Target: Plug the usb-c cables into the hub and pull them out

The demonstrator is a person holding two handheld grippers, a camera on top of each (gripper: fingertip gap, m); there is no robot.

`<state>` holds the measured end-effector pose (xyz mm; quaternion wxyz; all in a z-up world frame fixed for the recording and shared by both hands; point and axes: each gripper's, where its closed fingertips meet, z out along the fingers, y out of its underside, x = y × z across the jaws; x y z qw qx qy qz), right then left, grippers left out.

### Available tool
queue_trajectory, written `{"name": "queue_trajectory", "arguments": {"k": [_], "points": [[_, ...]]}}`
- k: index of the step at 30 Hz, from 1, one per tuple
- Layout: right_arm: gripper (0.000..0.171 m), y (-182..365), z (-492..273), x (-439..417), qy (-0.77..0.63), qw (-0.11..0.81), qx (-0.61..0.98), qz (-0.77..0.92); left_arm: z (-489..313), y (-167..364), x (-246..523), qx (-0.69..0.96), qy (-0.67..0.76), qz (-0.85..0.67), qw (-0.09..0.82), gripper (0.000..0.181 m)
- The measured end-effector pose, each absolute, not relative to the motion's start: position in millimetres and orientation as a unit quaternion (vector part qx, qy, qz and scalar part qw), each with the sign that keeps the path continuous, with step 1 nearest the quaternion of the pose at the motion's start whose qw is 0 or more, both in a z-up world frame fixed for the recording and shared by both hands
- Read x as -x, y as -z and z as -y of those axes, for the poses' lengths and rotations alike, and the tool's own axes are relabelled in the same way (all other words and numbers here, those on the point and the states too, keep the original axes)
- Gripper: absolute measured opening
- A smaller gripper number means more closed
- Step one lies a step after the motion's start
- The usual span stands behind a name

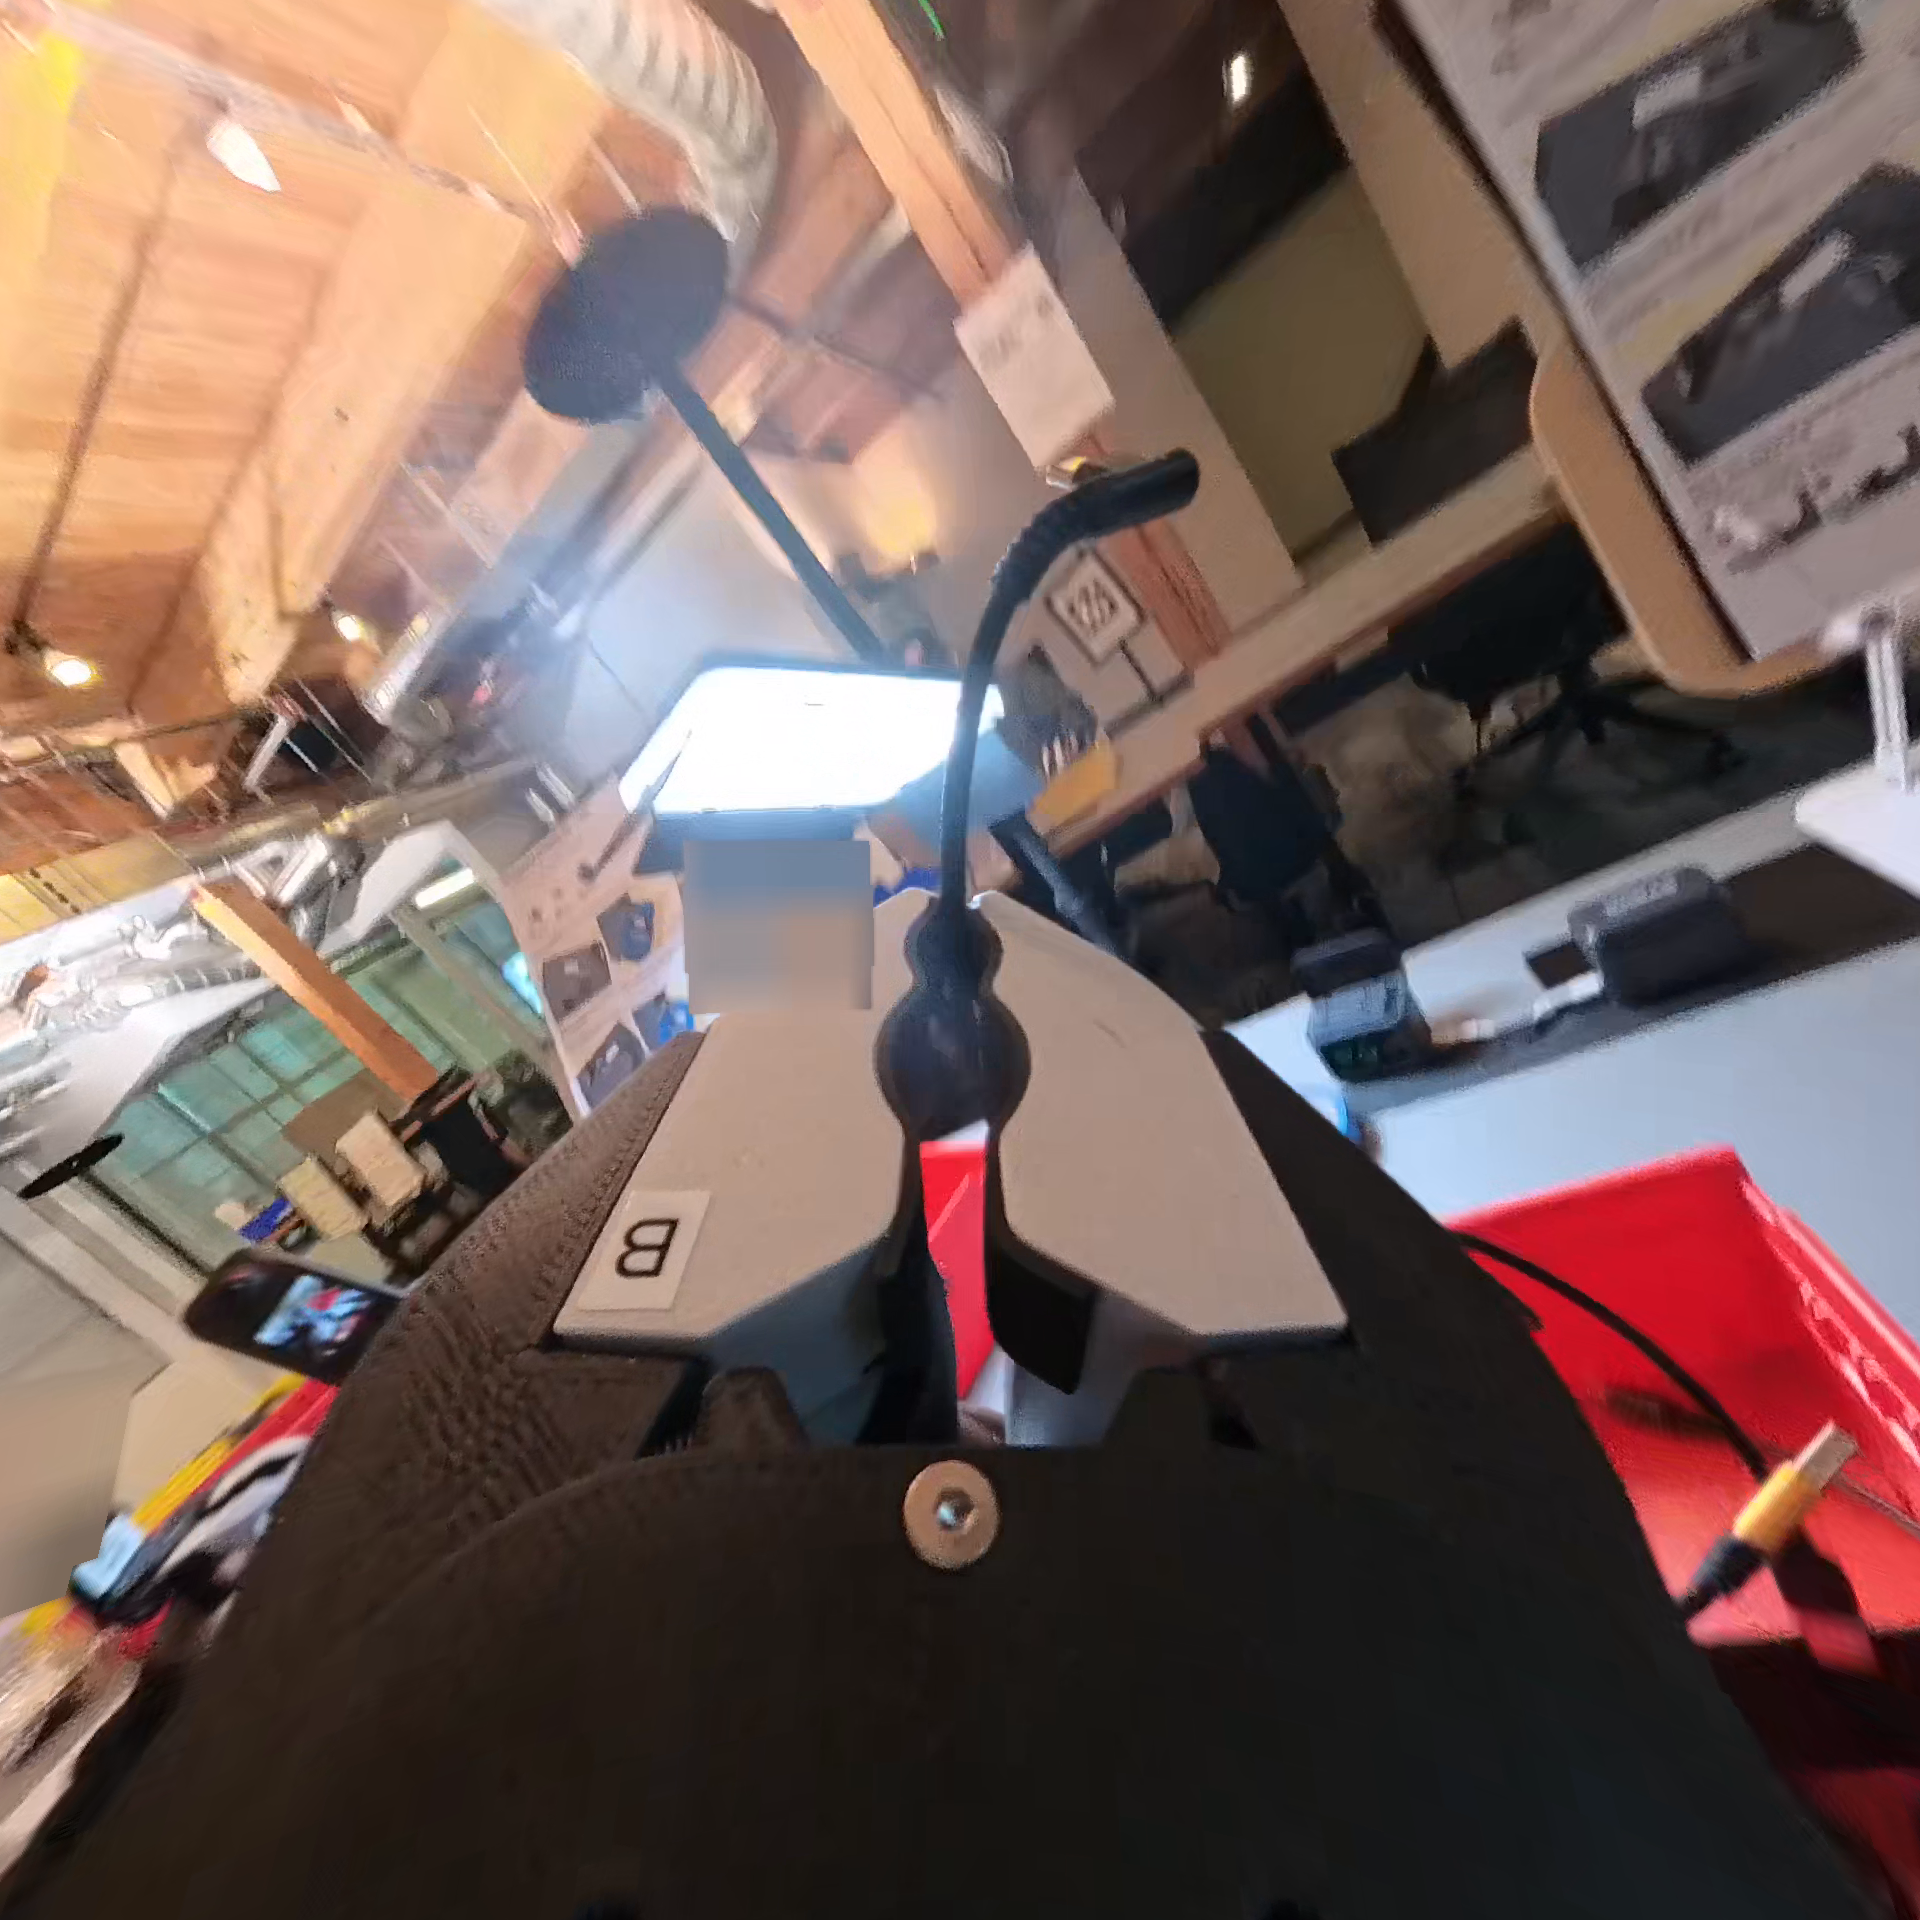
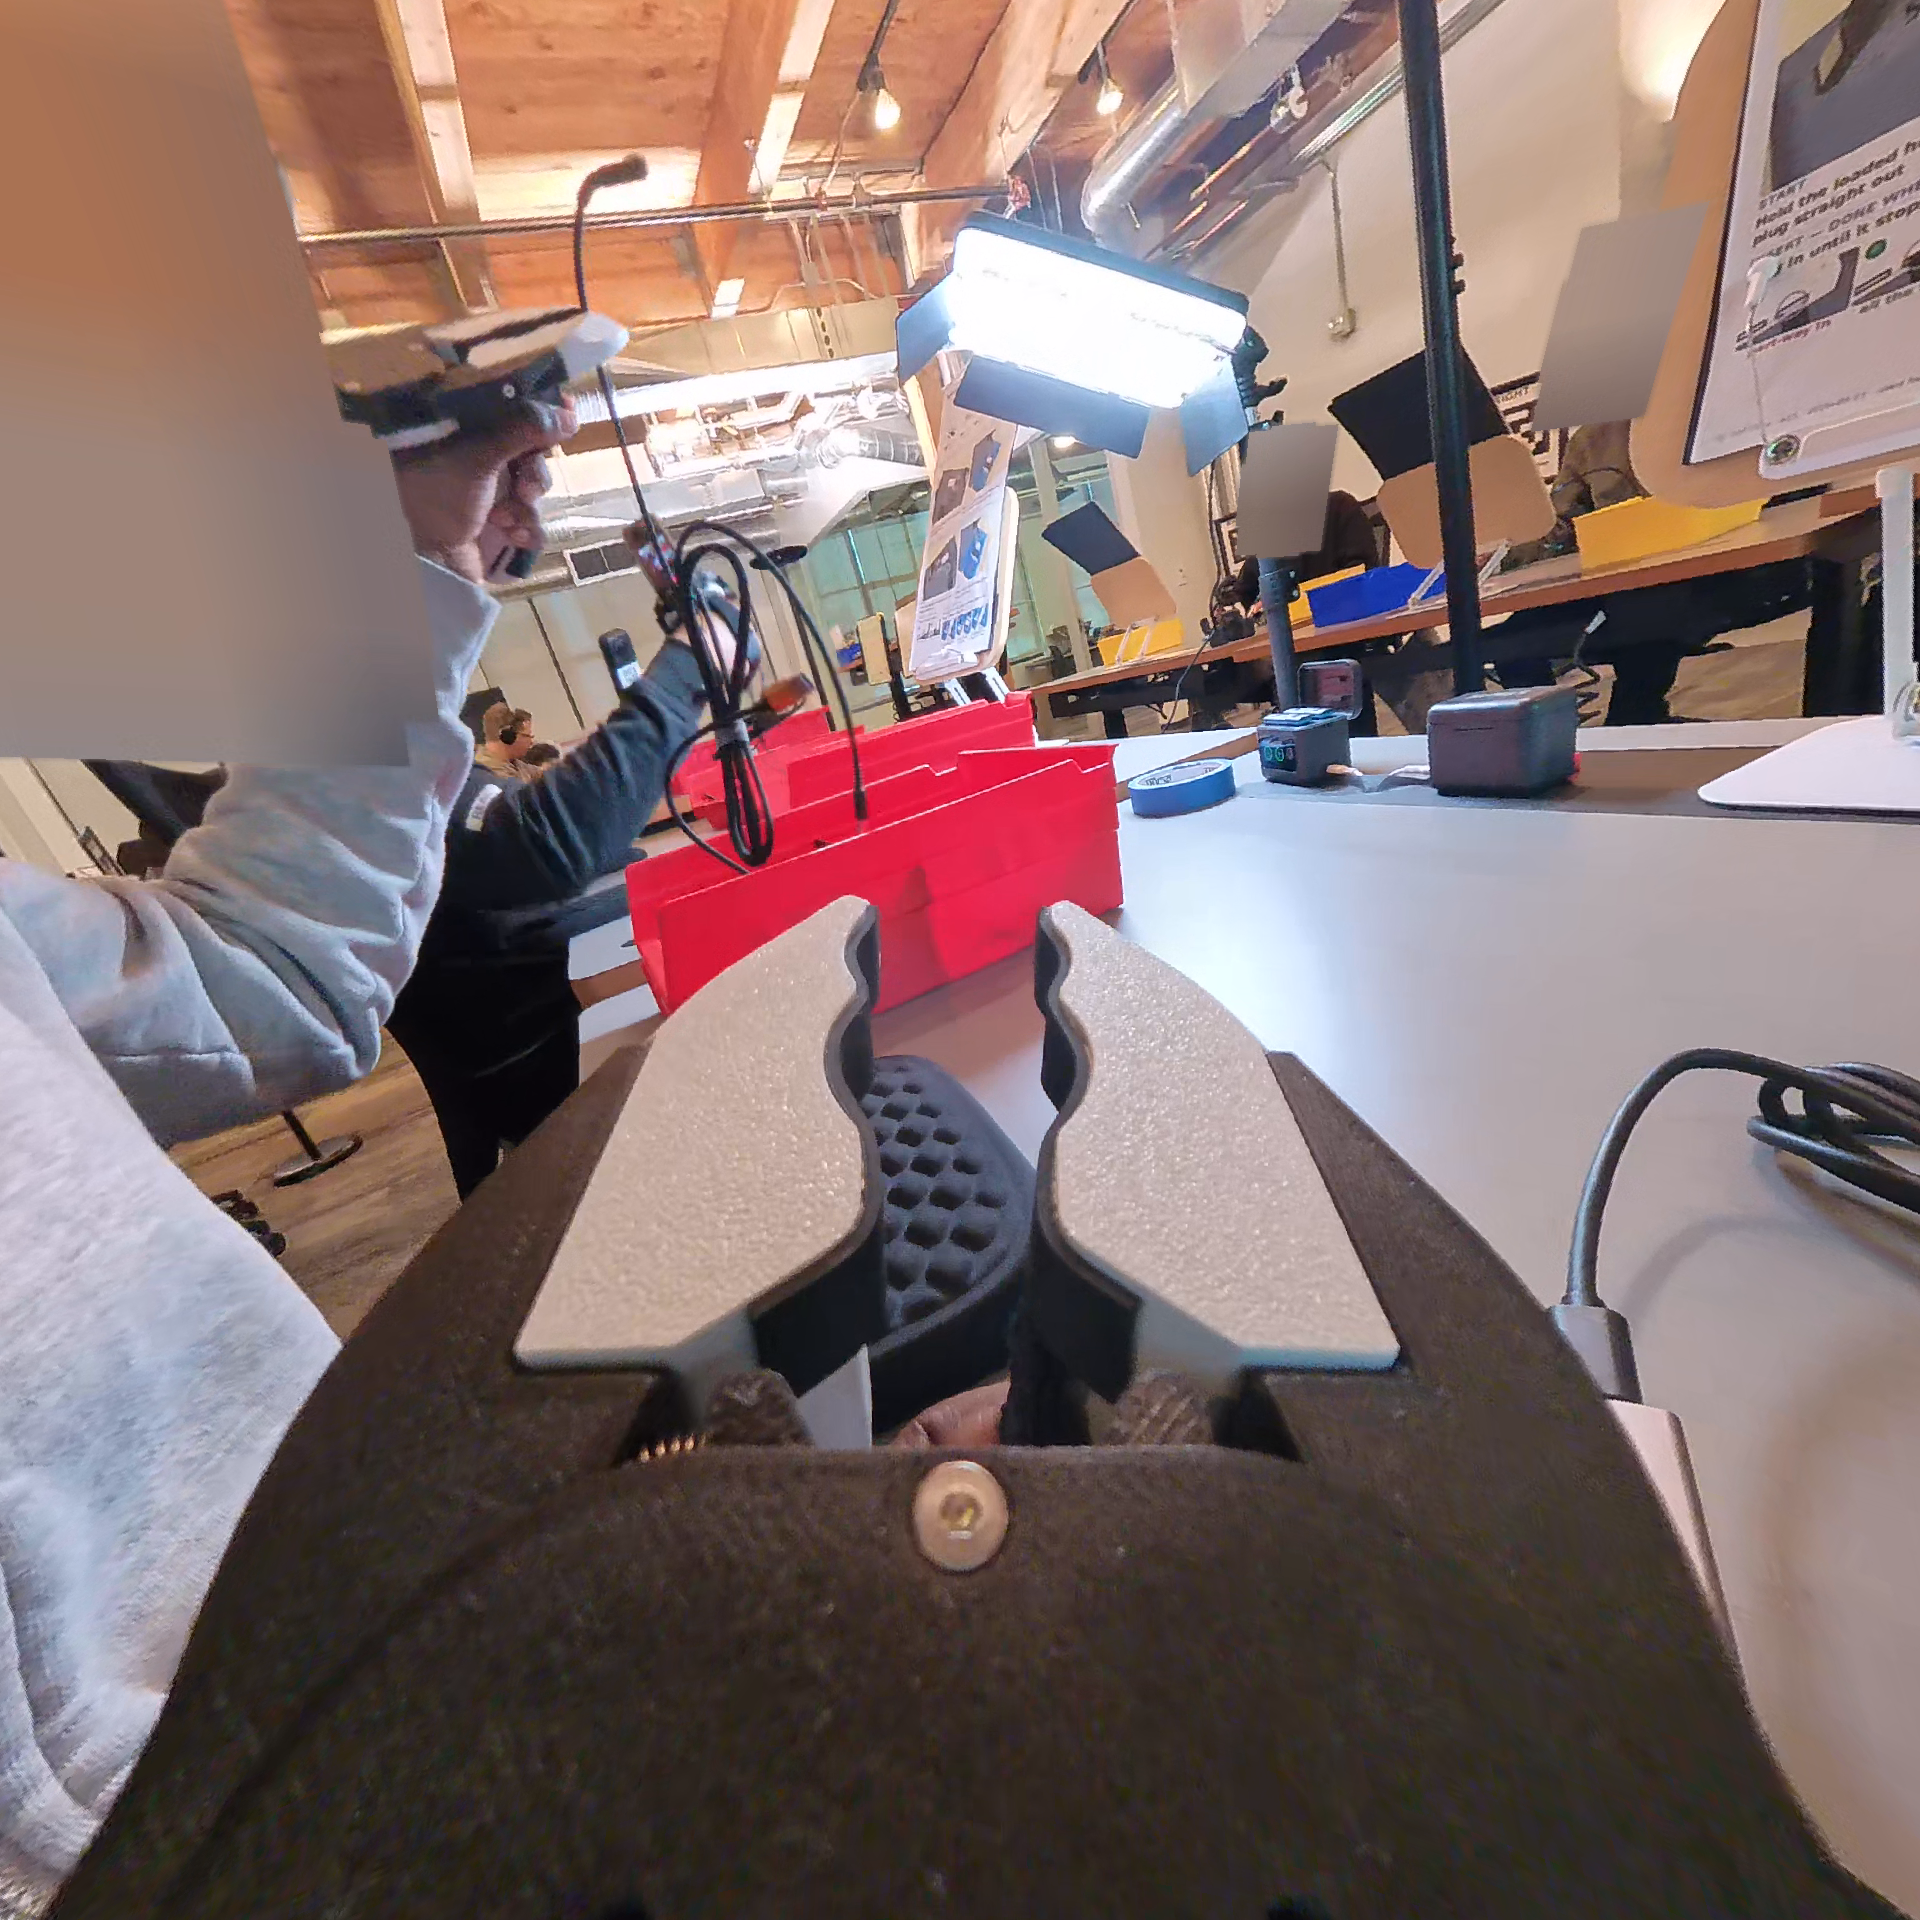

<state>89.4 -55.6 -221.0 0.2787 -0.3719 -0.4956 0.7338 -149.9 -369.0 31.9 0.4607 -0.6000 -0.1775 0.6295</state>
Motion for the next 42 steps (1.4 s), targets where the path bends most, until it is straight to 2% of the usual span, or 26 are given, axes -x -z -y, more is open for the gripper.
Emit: {"name": "queue_trajectory", "arguments": {"k": [4,6,9,12,14,17,20,21,27,29,31,32,35,36,38,40,42], "points": [[0.028,221.3,55.7,-89.0,-0.733,0.278,0.373,0.496,377.3,-45.6,133.2,0.5,-0.574,0.162,0.628,0.004],[0.028,221.6,55.8,-88.8,-0.733,0.278,0.374,0.496,381.9,-36.1,132.6,0.484,-0.556,0.149,0.66,0.003],[0.028,221.9,55.8,-88.4,-0.732,0.277,0.375,0.497,382.3,-7.8,142.1,0.514,-0.539,0.155,0.649,0.004],[0.028,223.7,58.8,-87.6,-0.723,0.281,0.374,0.508,384.8,-3.8,136.2,0.516,-0.498,0.167,0.676,0.004],[0.028,225.8,64.0,-87.3,-0.712,0.287,0.368,0.524,393.2,-11.6,132.7,0.508,-0.549,0.154,0.645,0.004],[0.028,227.3,69.3,-87.3,-0.704,0.293,0.361,0.537,384.9,-32.2,106.3,0.469,-0.48,0.122,0.731,0.004],[0.028,226.9,68.5,-86.9,-0.706,0.294,0.363,0.533,404.6,-23.3,139.9,0.484,-0.525,0.181,0.677,0.004],[0.028,226.6,67.8,-86.9,-0.707,0.293,0.364,0.531,398.8,-23.7,137.7,0.485,-0.52,0.167,0.683,0.004],[0.027,226.8,67.2,-86.3,-0.707,0.292,0.367,0.53,386.8,-63.3,91.3,0.416,-0.477,0.089,0.77,0.004],[0.027,226.3,66.9,-86.9,-0.709,0.292,0.366,0.528,382.6,-49.7,110.6,0.455,-0.484,0.094,0.741,0.003],[0.027,225.4,66.0,-87.5,-0.712,0.291,0.365,0.525,361.3,-3.0,141.5,0.579,-0.43,0.11,0.683,0.003],[0.027,225.0,65.5,-87.7,-0.713,0.291,0.365,0.523,358.0,2.3,140.8,0.584,-0.432,0.109,0.679,0.003],[0.027,225.4,64.8,-86.7,-0.714,0.288,0.369,0.521,395.7,-56.5,100.8,0.409,-0.451,0.11,0.786,0.003],[0.027,225.7,65.0,-86.4,-0.714,0.286,0.369,0.522,401.5,-62.6,102.3,0.397,-0.443,0.119,0.795,0.003],[0.027,225.1,64.7,-86.9,-0.715,0.287,0.368,0.52,389.6,-53.3,118.2,0.443,-0.449,0.126,0.766,0.004],[0.027,224.7,64.1,-87.2,-0.717,0.286,0.368,0.518,385.1,-61.9,100.3,0.407,-0.412,0.09,0.81,0.003],[0.027,224.7,63.5,-86.7,-0.718,0.285,0.37,0.516,380.4,-55.4,111.2,0.434,-0.405,0.118,0.796,0.002]]}}
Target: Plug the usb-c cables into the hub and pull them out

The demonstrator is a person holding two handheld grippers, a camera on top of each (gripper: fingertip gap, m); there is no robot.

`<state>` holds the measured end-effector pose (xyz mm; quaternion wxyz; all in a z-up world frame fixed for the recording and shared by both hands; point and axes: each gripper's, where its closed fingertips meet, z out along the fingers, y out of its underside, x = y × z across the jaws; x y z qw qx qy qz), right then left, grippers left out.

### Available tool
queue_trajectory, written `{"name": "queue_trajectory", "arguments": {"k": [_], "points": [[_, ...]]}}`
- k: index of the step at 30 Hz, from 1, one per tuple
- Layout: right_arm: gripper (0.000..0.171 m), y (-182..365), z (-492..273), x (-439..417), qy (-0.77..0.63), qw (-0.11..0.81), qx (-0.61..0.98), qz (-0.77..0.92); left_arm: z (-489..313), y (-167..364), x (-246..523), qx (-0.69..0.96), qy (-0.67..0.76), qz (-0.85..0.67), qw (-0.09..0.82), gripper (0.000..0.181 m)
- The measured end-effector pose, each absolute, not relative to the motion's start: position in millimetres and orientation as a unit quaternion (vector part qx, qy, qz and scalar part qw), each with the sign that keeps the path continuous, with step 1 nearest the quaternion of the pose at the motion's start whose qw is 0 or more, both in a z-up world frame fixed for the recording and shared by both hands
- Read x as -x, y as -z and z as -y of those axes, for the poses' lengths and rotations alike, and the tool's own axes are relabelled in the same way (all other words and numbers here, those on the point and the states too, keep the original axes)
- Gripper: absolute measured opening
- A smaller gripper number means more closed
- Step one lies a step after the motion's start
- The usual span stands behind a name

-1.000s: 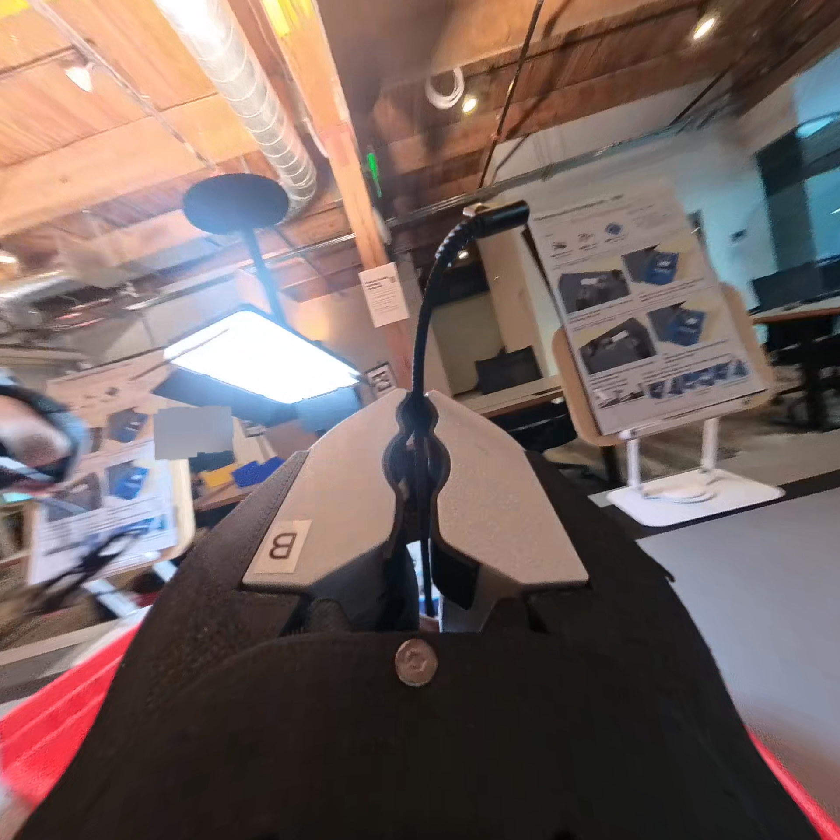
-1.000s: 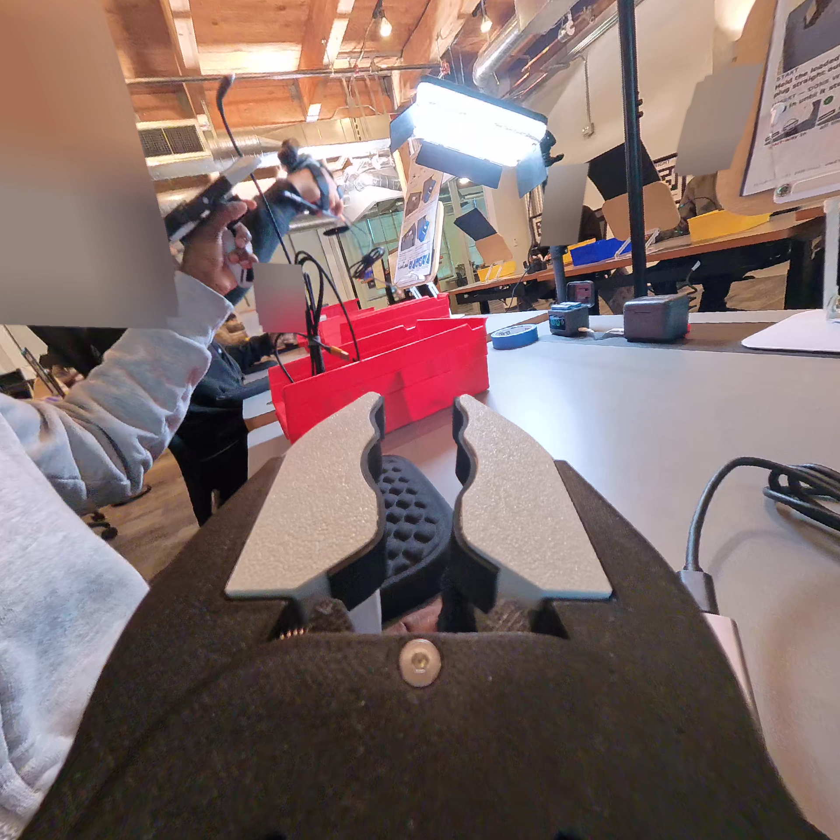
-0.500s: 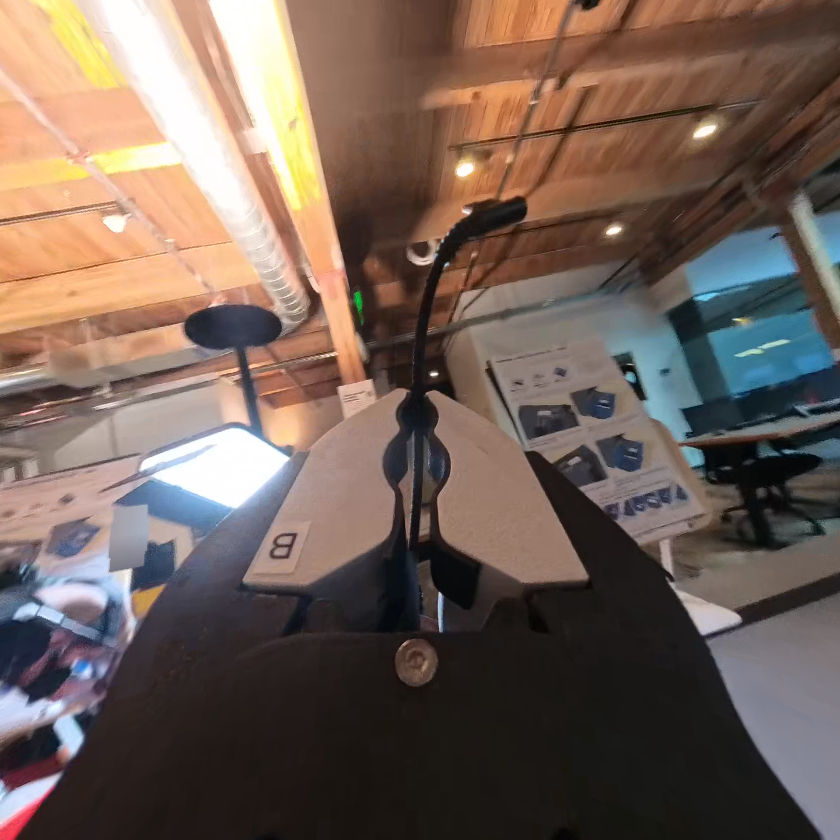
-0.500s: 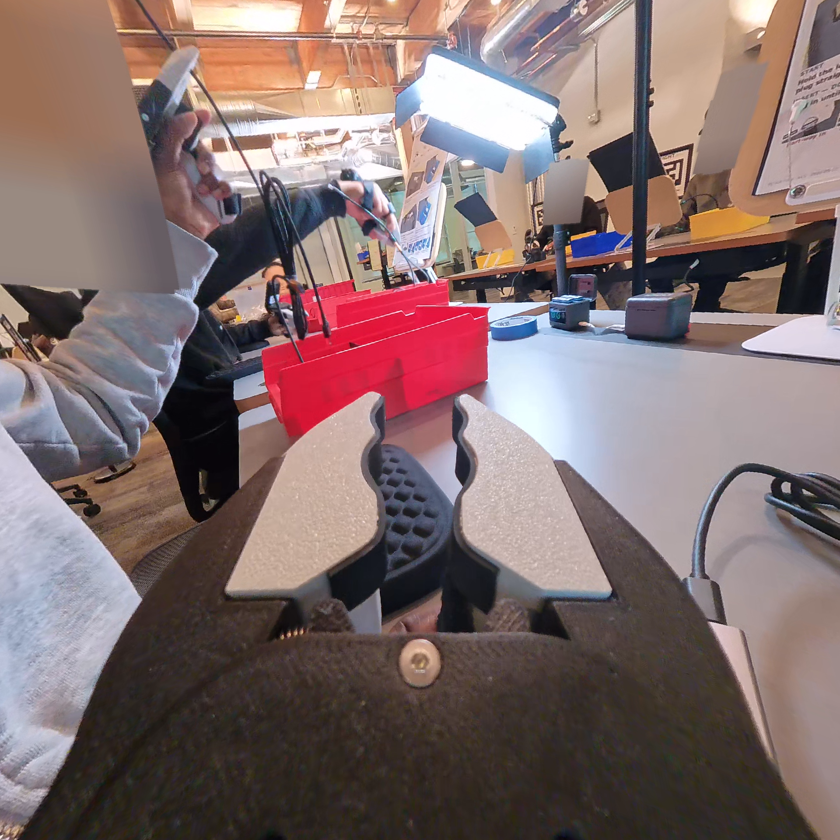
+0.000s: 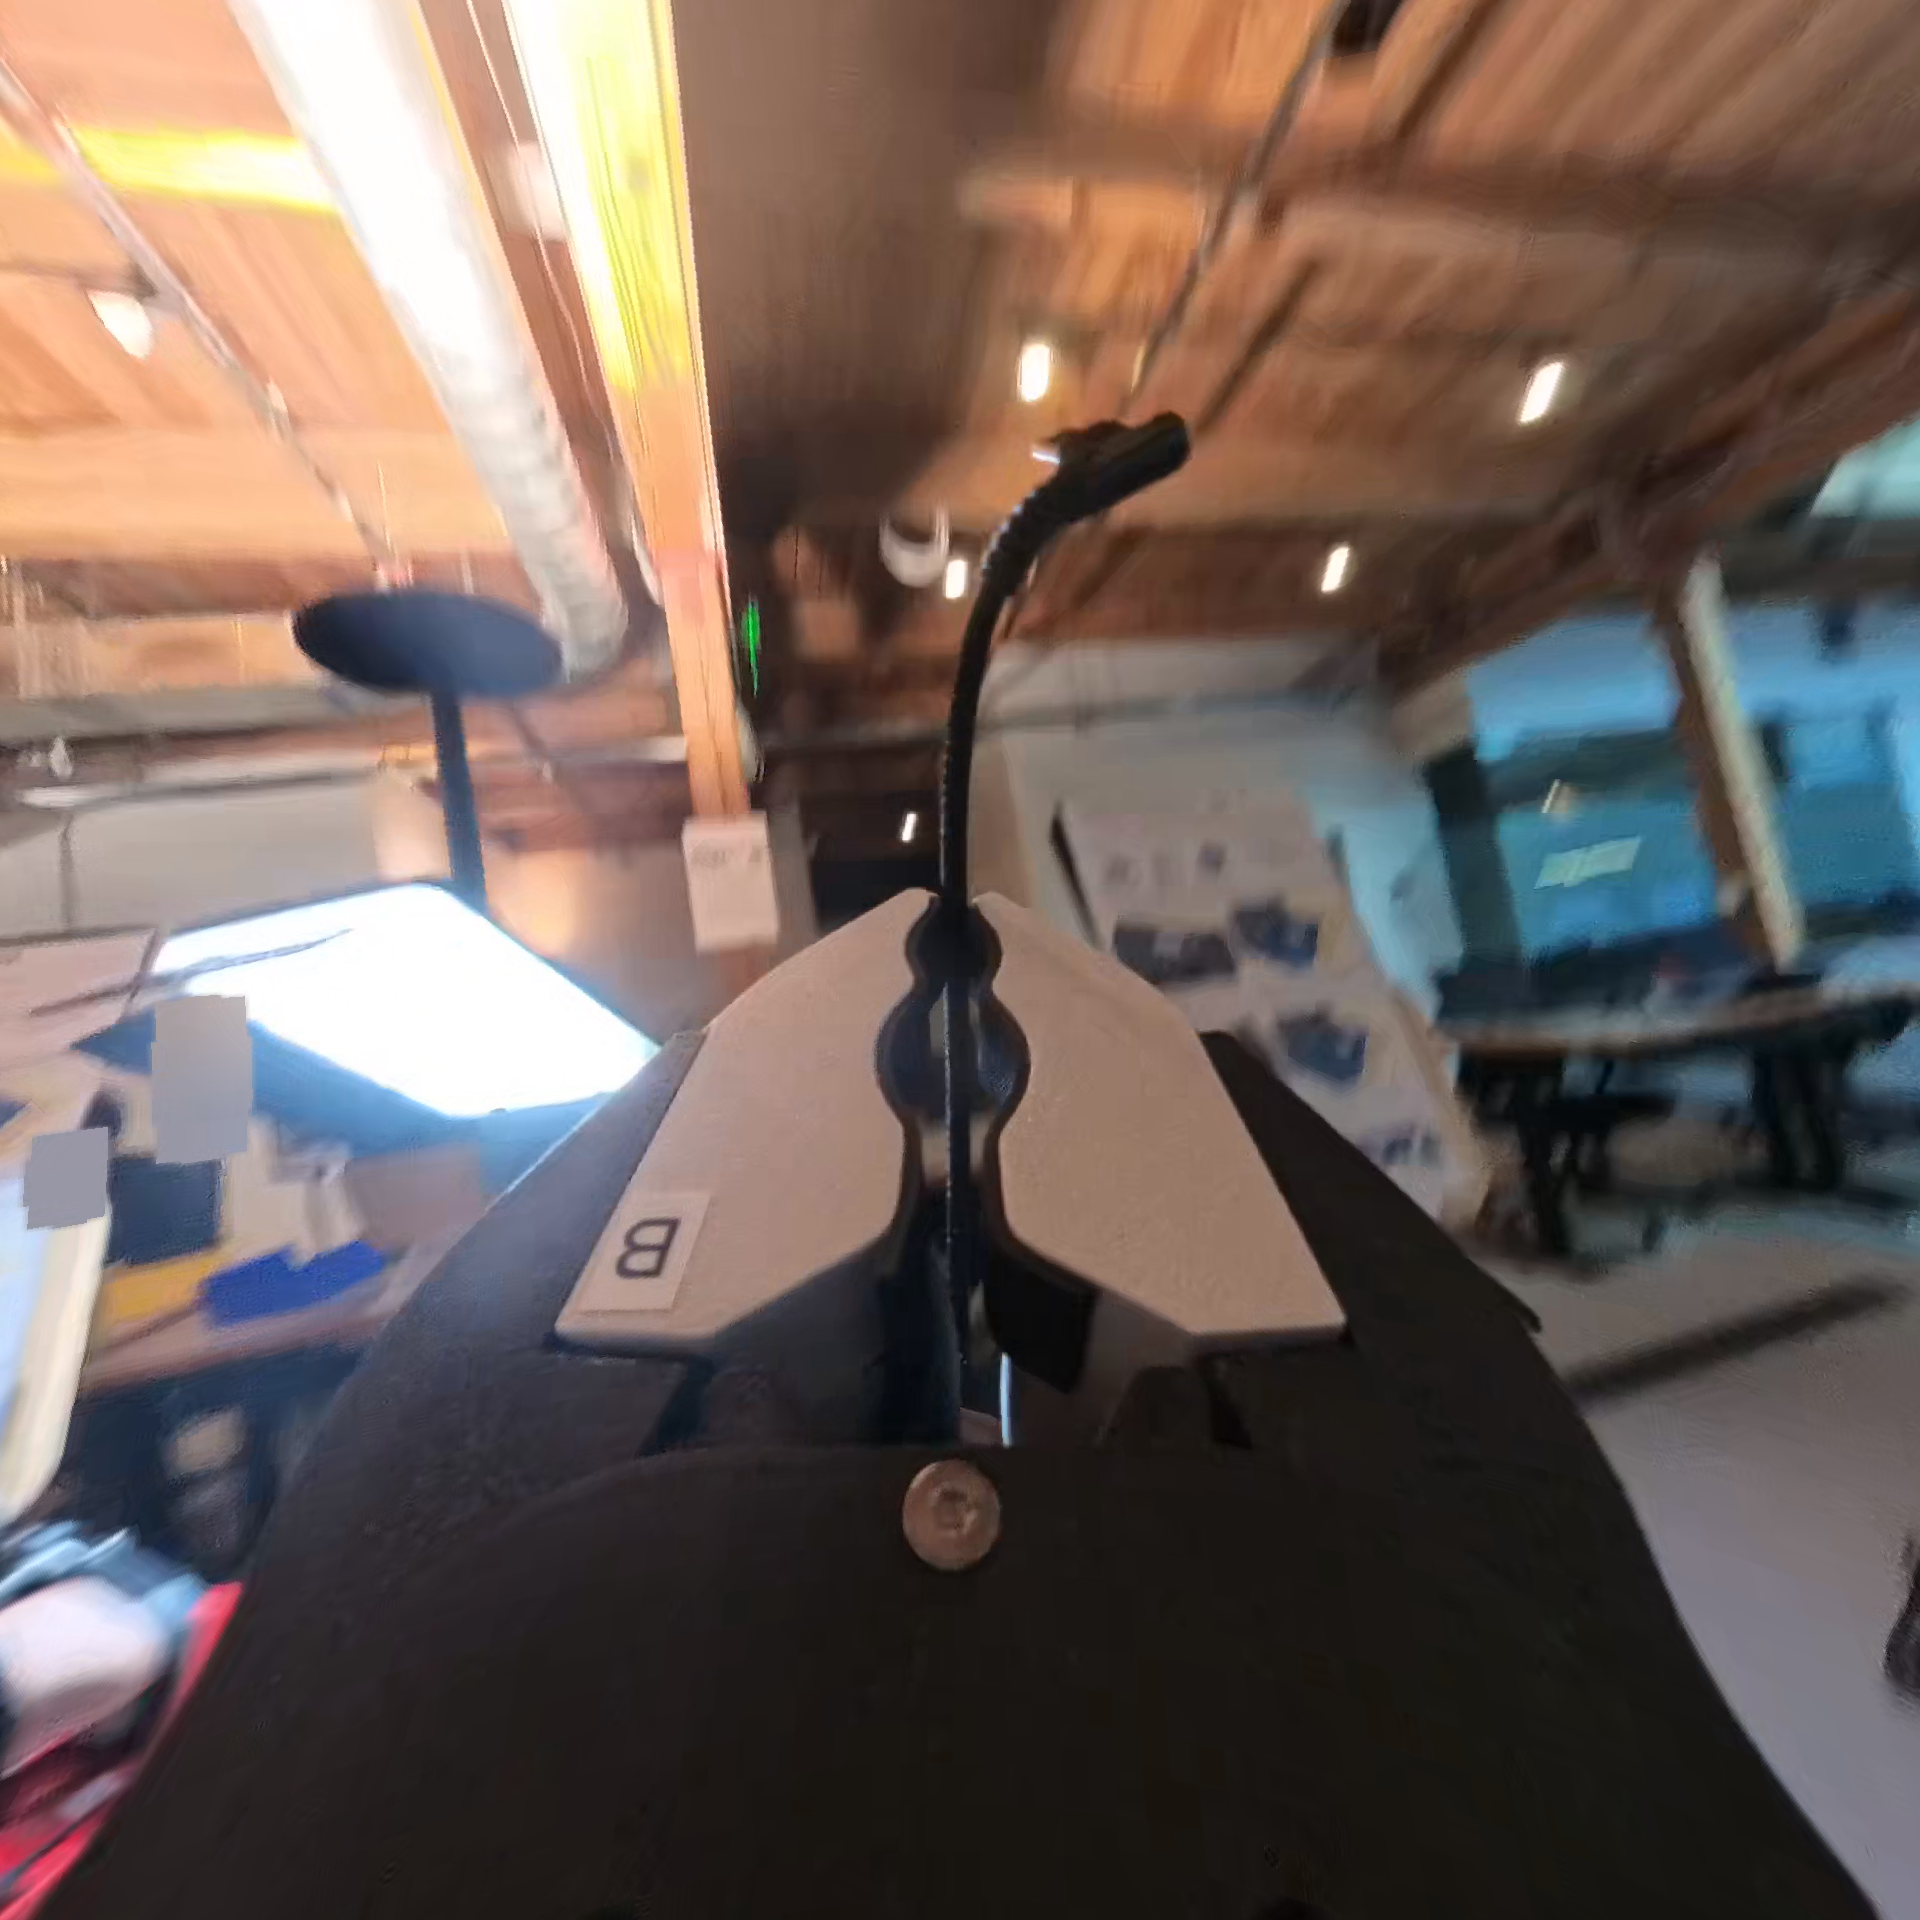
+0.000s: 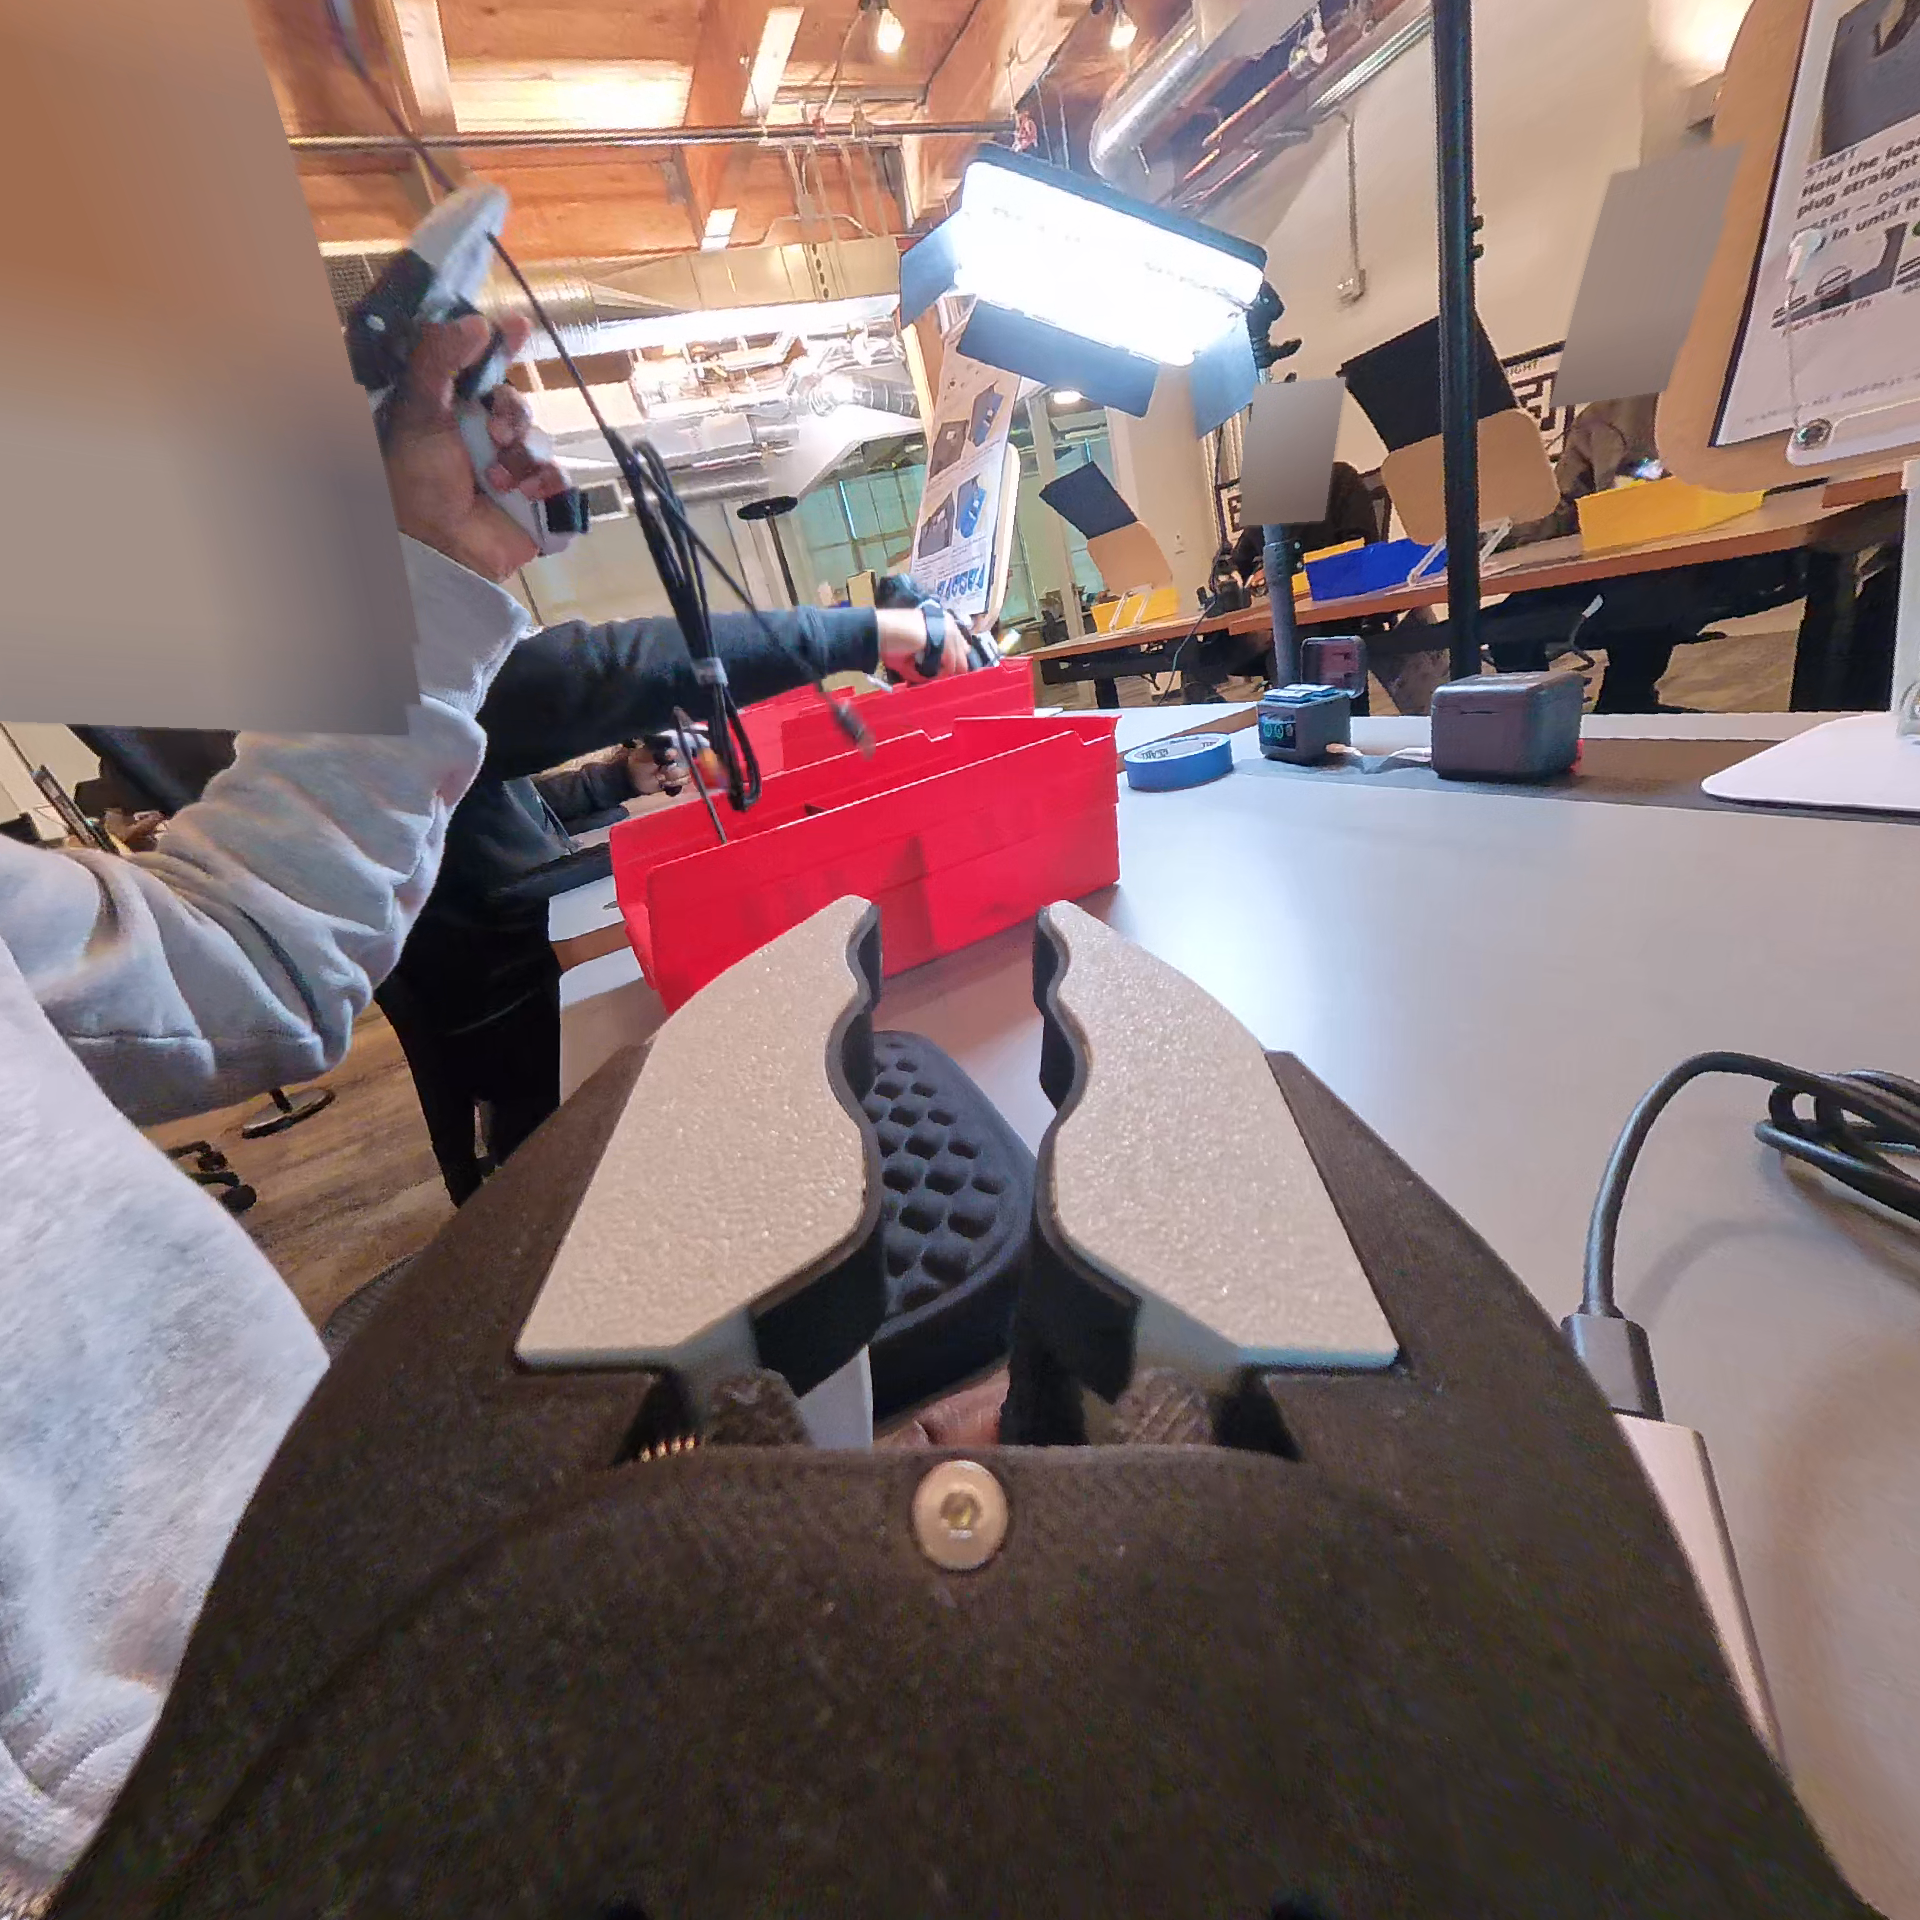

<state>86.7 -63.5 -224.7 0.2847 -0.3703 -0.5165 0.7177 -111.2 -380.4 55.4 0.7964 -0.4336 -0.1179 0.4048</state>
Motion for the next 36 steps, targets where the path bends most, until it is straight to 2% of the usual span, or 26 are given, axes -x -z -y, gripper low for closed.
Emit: {"name": "queue_trajectory", "arguments": {"k": [2,6,14,19,23,27,36], "points": [[0.027,224.6,63.8,-86.8,-0.718,0.285,0.369,0.517,363.2,-34.0,128.6,0.501,-0.452,0.122,0.728,0.003],[0.027,225.3,65.0,-86.5,-0.715,0.286,0.369,0.521,348.8,-33.5,123.0,0.515,-0.482,0.095,0.703,0.004],[0.027,225.2,64.5,-86.0,-0.715,0.285,0.37,0.52,344.7,-87.2,108.7,0.461,-0.477,0.07,0.745,0.003],[0.027,224.6,63.7,-86.1,-0.718,0.284,0.37,0.517,329.0,-137.4,59.6,0.389,-0.47,0.017,0.792,0.004],[0.027,223.8,64.2,-87.2,-0.719,0.288,0.366,0.516,293.9,-148.6,30.9,0.387,-0.427,-0.019,0.817,0.004],[0.027,222.0,63.9,-88.2,-0.721,0.291,0.363,0.513,243.2,-113.7,21.3,0.443,-0.358,-0.031,0.821,0.004],[0.027,216.0,69.2,-91.4,-0.696,0.324,0.338,0.544,136.2,41.0,8.5,0.626,-0.263,-0.055,0.732,0.003]]}}
